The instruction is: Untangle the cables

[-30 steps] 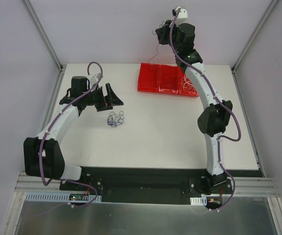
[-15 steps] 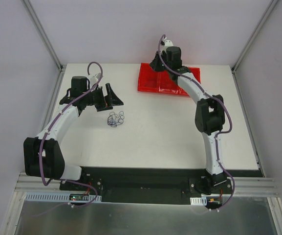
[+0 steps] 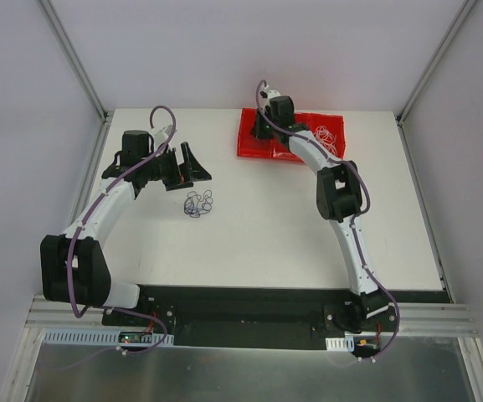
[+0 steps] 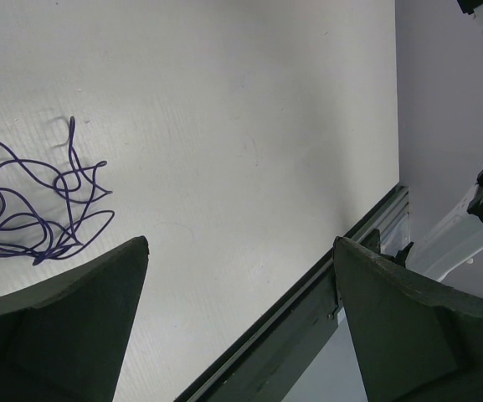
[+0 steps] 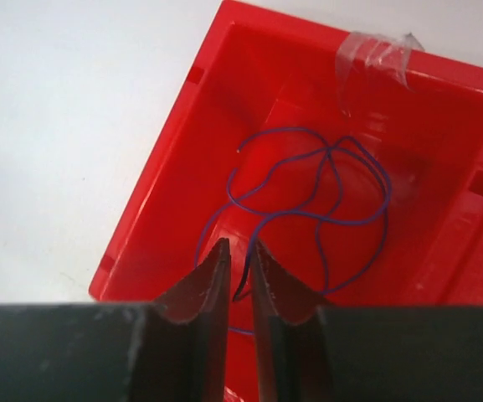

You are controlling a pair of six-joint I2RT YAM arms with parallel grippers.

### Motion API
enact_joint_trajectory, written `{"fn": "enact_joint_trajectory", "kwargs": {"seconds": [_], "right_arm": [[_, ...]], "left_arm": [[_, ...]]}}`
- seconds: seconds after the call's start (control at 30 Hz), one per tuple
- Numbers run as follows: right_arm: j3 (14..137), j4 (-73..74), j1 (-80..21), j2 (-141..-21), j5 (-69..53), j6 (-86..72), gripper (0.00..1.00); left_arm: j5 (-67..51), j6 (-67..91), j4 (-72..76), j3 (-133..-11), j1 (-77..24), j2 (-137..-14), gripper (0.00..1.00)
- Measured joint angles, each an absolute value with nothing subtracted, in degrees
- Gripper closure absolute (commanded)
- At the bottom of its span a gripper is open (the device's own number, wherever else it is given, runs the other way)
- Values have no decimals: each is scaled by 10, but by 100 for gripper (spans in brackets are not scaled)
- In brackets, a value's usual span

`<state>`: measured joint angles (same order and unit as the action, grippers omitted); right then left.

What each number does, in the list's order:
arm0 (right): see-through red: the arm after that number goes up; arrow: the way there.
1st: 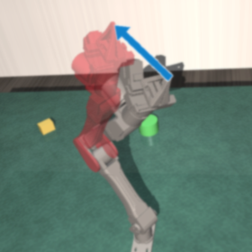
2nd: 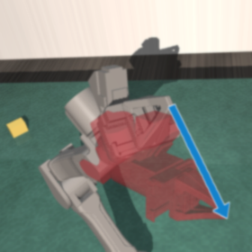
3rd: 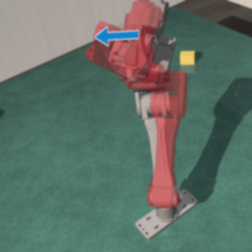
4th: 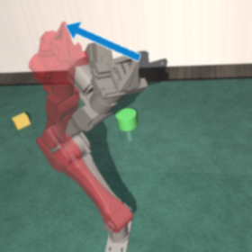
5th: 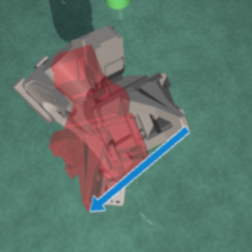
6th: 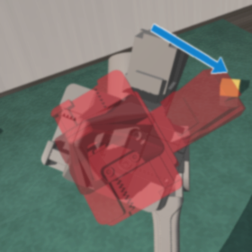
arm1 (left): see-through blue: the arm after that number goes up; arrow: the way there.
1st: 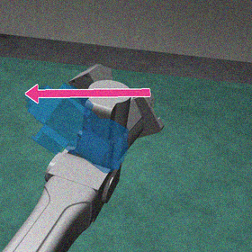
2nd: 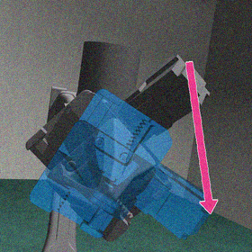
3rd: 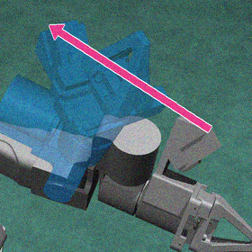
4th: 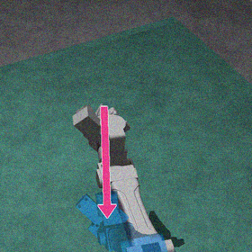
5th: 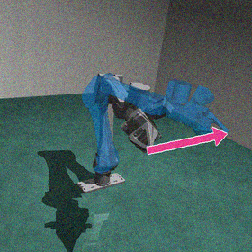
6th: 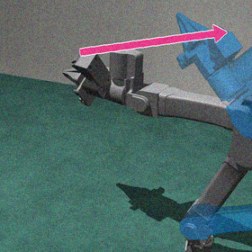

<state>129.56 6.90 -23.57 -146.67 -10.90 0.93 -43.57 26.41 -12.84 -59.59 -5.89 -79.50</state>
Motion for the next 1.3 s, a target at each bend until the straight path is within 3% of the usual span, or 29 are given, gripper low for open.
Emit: {"fn": "enact_joint_trajectory", "kwargs": {"seconds": [0.13,0.4,0.7,0.9,1.07,1.3], "right_arm": [[1306,86,-236,-1474,-96,23,70],[1302,168,-243,-1438,-59,40,36],[1258,265,-254,-1297,-32,52,23],[1092,254,-272,-1160,-26,50,25],[900,176,-332,-1083,-97,14,26],[797,23,-451,-1110,-207,-69,47]], "left_arm": [[-435,264,-128,-596,-59,-795,9],[-434,264,-128,-596,-59,-795,9],[-412,270,-132,-588,-59,-805,16],[-364,290,-136,-554,-59,-799,22],[-326,303,-152,-518,-59,-783,32],[-288,311,-159,-500,-59,-790,51]]}}
